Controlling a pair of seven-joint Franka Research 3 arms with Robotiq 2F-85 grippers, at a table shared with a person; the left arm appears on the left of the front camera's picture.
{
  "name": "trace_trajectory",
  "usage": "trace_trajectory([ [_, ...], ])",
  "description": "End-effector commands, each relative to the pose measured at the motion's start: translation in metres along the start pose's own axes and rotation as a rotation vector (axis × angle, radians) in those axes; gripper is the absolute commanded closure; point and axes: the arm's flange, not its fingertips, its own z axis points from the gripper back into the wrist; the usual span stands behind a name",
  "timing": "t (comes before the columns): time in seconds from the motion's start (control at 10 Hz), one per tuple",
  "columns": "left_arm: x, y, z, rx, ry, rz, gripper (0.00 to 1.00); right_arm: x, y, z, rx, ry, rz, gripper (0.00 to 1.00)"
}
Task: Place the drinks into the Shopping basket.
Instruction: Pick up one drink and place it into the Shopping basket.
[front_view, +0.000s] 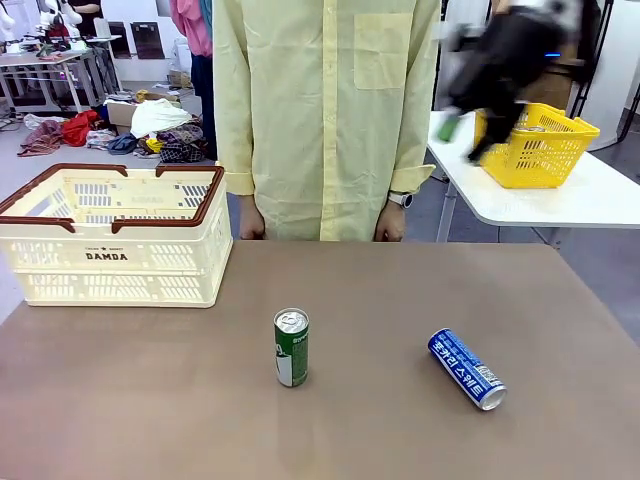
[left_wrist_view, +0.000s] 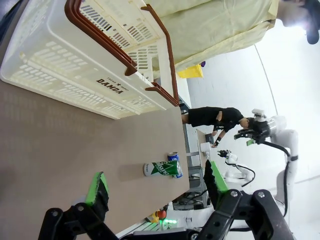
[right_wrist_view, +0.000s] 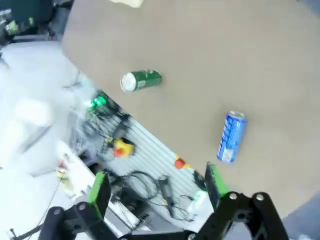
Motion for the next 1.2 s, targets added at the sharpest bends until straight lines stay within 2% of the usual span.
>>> trace_trajectory([
  [0.0, 0.0, 0.0, 0.001, -0.014, -0.001, -0.016, 0.0, -0.055, -0.09, 0.013, 0.256, -0.181, -0.127, 0.0],
  [0.3, 0.0, 0.0, 0.001, -0.014, -0.001, -0.016, 0.0, -0.163, -0.191, 0.025, 0.481, -0.407, -0.294, 0.0],
  [0.4, 0.0, 0.0, 0.001, -0.014, -0.001, -0.016, 0.0, -0.195, -0.222, 0.011, 0.537, -0.472, -0.36, 0.0],
  [0.6, 0.0, 0.0, 0.001, -0.014, -0.001, -0.016, 0.0, -0.239, -0.267, -0.017, 0.598, -0.55, -0.469, 0.0],
  [0.8, 0.0, 0.0, 0.001, -0.014, -0.001, -0.016, 0.0, -0.253, -0.287, -0.036, 0.604, -0.602, -0.511, 0.0],
  [0.9, 0.0, 0.0, 0.001, -0.014, -0.001, -0.016, 0.0, -0.23, -0.283, -0.043, 0.443, -0.551, -0.577, 0.0],
  [1.0, 0.0, 0.0, 0.001, -0.014, -0.001, -0.016, 0.0, -0.266, -0.288, -0.032, 0.61, -0.543, -0.533, 0.0],
  [1.1, 0.0, 0.0, 0.001, -0.014, -0.001, -0.016, 0.0, -0.266, -0.288, -0.032, 0.61, -0.543, -0.533, 0.0],
])
